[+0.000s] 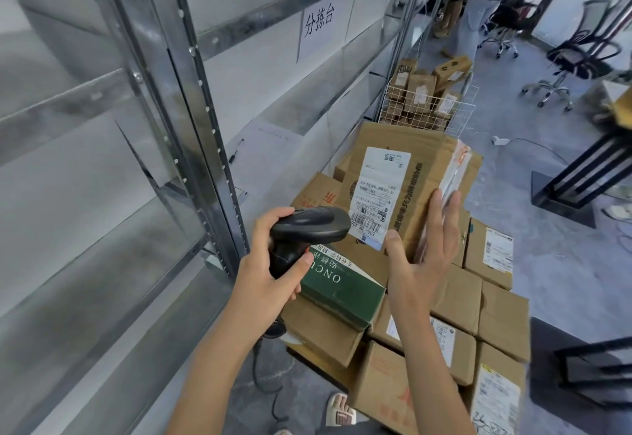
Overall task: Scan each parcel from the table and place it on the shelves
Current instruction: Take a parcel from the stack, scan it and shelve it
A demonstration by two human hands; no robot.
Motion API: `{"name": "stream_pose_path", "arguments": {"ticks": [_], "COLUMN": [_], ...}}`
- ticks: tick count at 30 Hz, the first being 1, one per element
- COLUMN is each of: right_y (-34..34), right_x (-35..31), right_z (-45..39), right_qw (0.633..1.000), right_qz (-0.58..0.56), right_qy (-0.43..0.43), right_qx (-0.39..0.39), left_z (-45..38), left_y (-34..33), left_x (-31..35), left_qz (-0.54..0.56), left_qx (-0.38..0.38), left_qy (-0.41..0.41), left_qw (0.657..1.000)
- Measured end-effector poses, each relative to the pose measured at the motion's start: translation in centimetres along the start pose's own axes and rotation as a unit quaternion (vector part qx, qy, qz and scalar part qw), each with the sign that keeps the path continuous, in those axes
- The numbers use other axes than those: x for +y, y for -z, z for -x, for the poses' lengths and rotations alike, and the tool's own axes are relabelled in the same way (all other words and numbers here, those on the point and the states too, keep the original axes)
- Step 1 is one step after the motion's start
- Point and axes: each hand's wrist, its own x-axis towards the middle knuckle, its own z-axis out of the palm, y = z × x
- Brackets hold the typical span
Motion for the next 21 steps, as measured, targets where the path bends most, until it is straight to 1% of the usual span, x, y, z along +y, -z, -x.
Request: {"name": "stream_pose_path", "arguments": {"ticks": [13, 21], "right_y": [-0.20, 0.27], "right_x": [0.41, 0.81], "right_z": [-0.64, -0.85], "right_qw": [0.999, 1.000], "right_qz": [0.031, 0.019], "right_qy": [0.007, 0.002], "right_qx": [0.011, 0.017], "left_z": [-0.76, -0.63], "left_y": [-0.11, -0.30], "left_x": [-0.33, -0.18], "left_qz": [-0.012, -0.025], "left_qx": [-0.016, -0.021], "left_qy": [-0.010, -0.018], "left_qw": [1.000, 0.999]}}
